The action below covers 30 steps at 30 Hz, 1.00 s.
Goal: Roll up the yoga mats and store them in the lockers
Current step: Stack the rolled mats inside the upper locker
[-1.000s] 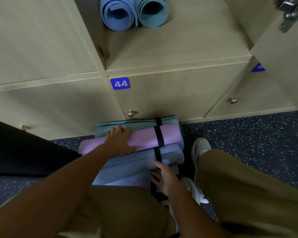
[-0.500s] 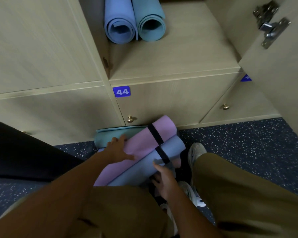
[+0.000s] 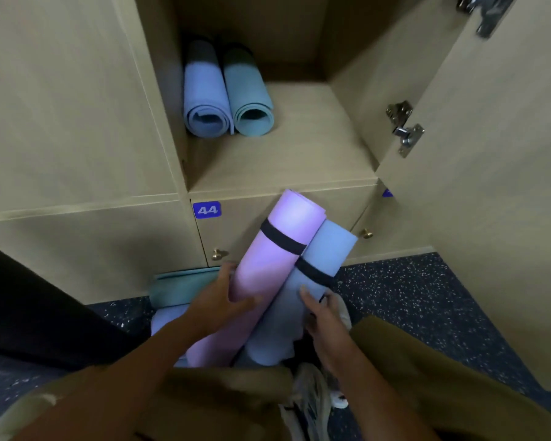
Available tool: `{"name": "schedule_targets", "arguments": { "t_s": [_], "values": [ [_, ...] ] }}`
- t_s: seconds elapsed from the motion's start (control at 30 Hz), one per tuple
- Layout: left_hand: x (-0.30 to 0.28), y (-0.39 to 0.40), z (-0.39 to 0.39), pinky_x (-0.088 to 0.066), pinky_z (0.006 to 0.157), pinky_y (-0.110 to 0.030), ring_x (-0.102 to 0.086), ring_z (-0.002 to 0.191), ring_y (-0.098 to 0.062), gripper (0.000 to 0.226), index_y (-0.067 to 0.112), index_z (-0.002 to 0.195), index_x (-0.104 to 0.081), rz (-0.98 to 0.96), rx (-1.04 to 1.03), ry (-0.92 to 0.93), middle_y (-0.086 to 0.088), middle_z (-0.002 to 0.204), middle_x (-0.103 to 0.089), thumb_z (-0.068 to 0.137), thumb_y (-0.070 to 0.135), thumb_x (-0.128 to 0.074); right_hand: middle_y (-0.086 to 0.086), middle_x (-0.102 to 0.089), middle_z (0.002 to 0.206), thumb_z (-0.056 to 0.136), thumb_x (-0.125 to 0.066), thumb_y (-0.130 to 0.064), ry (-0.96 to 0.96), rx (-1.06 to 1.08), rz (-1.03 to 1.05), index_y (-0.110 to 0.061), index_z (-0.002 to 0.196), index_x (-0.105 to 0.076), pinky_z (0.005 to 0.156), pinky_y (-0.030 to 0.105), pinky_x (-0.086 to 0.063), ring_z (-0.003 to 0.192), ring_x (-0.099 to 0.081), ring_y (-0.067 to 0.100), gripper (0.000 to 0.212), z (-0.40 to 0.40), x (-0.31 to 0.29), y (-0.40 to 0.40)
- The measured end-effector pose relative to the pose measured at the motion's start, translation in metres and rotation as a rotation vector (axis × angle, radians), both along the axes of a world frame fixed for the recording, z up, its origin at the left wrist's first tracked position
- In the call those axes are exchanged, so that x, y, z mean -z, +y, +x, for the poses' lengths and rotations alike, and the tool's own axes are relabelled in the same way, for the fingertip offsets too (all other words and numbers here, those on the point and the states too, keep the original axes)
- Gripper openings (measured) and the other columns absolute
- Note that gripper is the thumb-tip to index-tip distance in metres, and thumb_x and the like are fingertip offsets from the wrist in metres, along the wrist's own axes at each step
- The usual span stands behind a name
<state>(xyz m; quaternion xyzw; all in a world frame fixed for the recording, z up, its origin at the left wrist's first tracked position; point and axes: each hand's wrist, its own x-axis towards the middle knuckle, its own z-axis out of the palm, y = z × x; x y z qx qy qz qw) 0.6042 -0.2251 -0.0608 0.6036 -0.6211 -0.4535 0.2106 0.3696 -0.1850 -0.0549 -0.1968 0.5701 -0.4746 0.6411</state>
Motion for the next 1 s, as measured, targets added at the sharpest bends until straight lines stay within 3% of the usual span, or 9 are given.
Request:
{"name": "schedule_targets", "arguments": {
  "t_s": [0.17,0.23,0.33,0.43,0.5,0.6,0.73,0.83,1.0],
  "values": [
    [-0.048,-0.002,-0.020,-0.045,0.102,-0.020,-0.053,0.121,0.010,0.075,0.042,0.142,-0.035,-0.166,-0.022,0.212,0.035,0.130,-0.055,0.079,0.062,-0.071,0.000,-0.074,0.121,0.096,-0.070,-0.029,0.128,-0.038,-0.189,-0.024,0.137,-0.053,0.096,0.044,-0.057,0.110,-0.072,0.021,0.045,-0.010,-0.078,-0.019],
    [-0.065,-0.004,-0.026,-0.043,0.104,-0.016,-0.052,0.127,0.007,0.077,0.039,0.146,-0.036,-0.202,-0.024,0.286,0.033,0.134,-0.055,0.080,0.056,-0.071,-0.006,-0.076,0.116,0.098,-0.067,-0.034,0.210,-0.078,-0.266,-0.028,0.132,-0.059,0.091,0.038,-0.058,0.107,-0.073,0.015,0.035,-0.016,-0.106,-0.029],
    [-0.088,-0.013,-0.034,-0.047,0.104,-0.028,-0.056,0.127,-0.002,0.085,0.038,0.149,-0.036,-0.178,-0.037,0.324,0.022,0.138,-0.057,0.075,0.060,-0.073,-0.017,-0.076,0.107,0.098,-0.062,-0.049,0.327,-0.126,-0.303,-0.038,0.119,-0.063,0.081,0.023,-0.056,0.098,-0.072,0.000,0.024,-0.029,-0.135,-0.048],
    [-0.115,-0.028,-0.049,-0.046,0.104,-0.031,-0.056,0.124,-0.002,0.085,0.035,0.153,-0.033,-0.190,-0.082,0.320,0.021,0.139,-0.054,0.083,0.052,-0.079,-0.016,-0.073,0.115,0.088,-0.062,-0.070,0.387,-0.125,-0.271,-0.037,0.127,-0.060,0.090,0.033,-0.055,0.104,-0.071,0.007,0.051,-0.037,-0.151,-0.065],
    [-0.133,-0.039,-0.060,-0.043,0.104,-0.031,-0.054,0.123,-0.008,0.076,0.031,0.153,-0.034,-0.217,-0.159,0.302,0.015,0.139,-0.054,0.090,0.044,-0.075,-0.010,-0.069,0.124,0.088,-0.064,-0.067,0.368,-0.093,-0.235,-0.030,0.136,-0.053,0.086,0.034,-0.054,0.104,-0.070,0.011,0.061,-0.040,-0.155,-0.074],
    [-0.153,-0.065,-0.073,-0.046,0.105,-0.038,-0.059,0.119,-0.019,0.065,0.028,0.147,-0.040,-0.183,-0.229,0.228,0.007,0.132,-0.059,0.093,0.048,-0.070,-0.002,-0.074,0.117,0.088,-0.067,-0.063,0.284,-0.082,-0.183,-0.020,0.126,-0.060,0.079,0.035,-0.056,0.097,-0.074,0.016,0.058,-0.043,-0.153,-0.084],
    [-0.167,-0.098,-0.083,-0.048,0.104,-0.049,-0.058,0.118,-0.032,0.085,0.019,0.142,-0.043,-0.146,-0.265,0.021,-0.005,0.134,-0.059,0.079,0.069,-0.068,-0.006,-0.078,0.106,0.097,-0.061,-0.048,0.038,-0.147,-0.180,-0.023,0.121,-0.069,0.087,0.036,-0.054,0.093,-0.073,0.018,0.036,-0.047,-0.155,-0.091],
    [-0.177,-0.118,-0.097,-0.045,0.106,-0.046,-0.054,0.123,-0.035,0.085,0.015,0.145,-0.039,-0.127,-0.306,-0.054,-0.010,0.141,-0.051,0.084,0.068,-0.067,-0.007,-0.077,0.111,0.096,-0.065,-0.042,-0.035,-0.178,-0.213,-0.027,0.133,-0.061,0.098,0.043,-0.057,0.104,-0.073,0.018,0.039,-0.058,-0.161,-0.099],
    [-0.197,-0.143,-0.119,-0.048,0.106,-0.051,-0.056,0.121,-0.033,0.106,0.023,0.147,-0.037,-0.083,-0.280,0.044,-0.006,0.145,-0.046,0.064,0.076,-0.074,0.013,-0.076,0.104,0.100,-0.058,-0.048,-0.229,-0.132,-0.206,-0.015,0.125,-0.068,0.071,0.037,-0.060,0.084,-0.074,0.028,0.043,-0.079,-0.171,-0.109]
  ]
}}
